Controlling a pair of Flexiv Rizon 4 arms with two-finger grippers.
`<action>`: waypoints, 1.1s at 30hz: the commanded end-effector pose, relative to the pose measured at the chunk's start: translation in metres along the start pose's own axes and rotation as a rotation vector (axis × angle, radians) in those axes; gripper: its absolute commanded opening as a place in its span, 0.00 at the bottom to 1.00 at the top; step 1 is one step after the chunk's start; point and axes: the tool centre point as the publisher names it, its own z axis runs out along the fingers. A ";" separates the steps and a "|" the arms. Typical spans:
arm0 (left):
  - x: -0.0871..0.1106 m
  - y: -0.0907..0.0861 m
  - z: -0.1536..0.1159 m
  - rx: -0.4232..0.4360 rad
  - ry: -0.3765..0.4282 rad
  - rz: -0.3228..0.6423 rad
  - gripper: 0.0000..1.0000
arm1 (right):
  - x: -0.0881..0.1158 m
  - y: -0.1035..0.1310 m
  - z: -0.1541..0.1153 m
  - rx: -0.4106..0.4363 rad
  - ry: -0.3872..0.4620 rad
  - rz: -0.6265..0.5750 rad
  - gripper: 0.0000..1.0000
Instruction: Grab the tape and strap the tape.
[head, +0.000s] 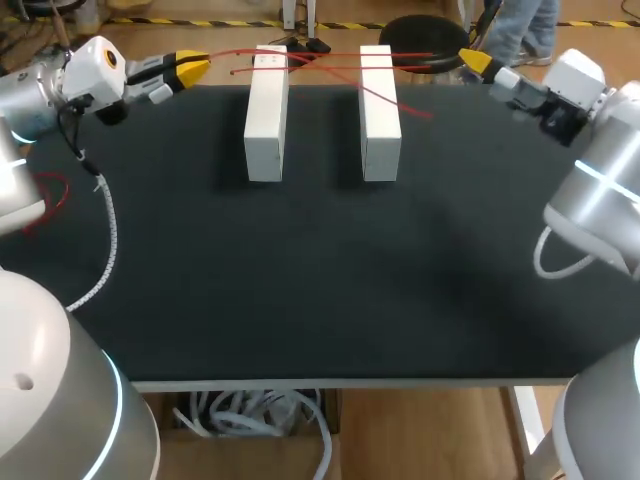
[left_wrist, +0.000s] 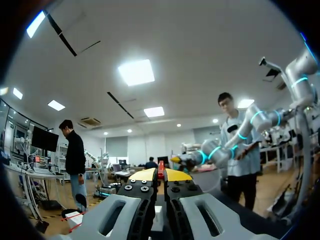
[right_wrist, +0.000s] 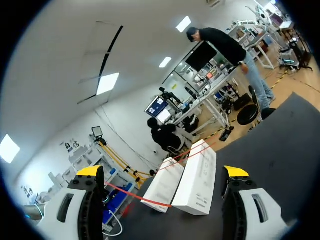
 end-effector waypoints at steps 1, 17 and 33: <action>0.000 0.001 0.000 0.002 0.000 0.001 0.00 | 0.005 -0.011 -0.004 -0.141 -0.007 0.016 1.00; 0.000 0.001 0.000 0.002 0.000 0.001 0.00 | 0.029 -0.039 -0.048 -0.220 -0.038 0.114 1.00; 0.000 0.001 0.000 0.002 0.000 0.001 0.00 | 0.044 -0.082 -0.055 -0.275 -0.035 0.318 1.00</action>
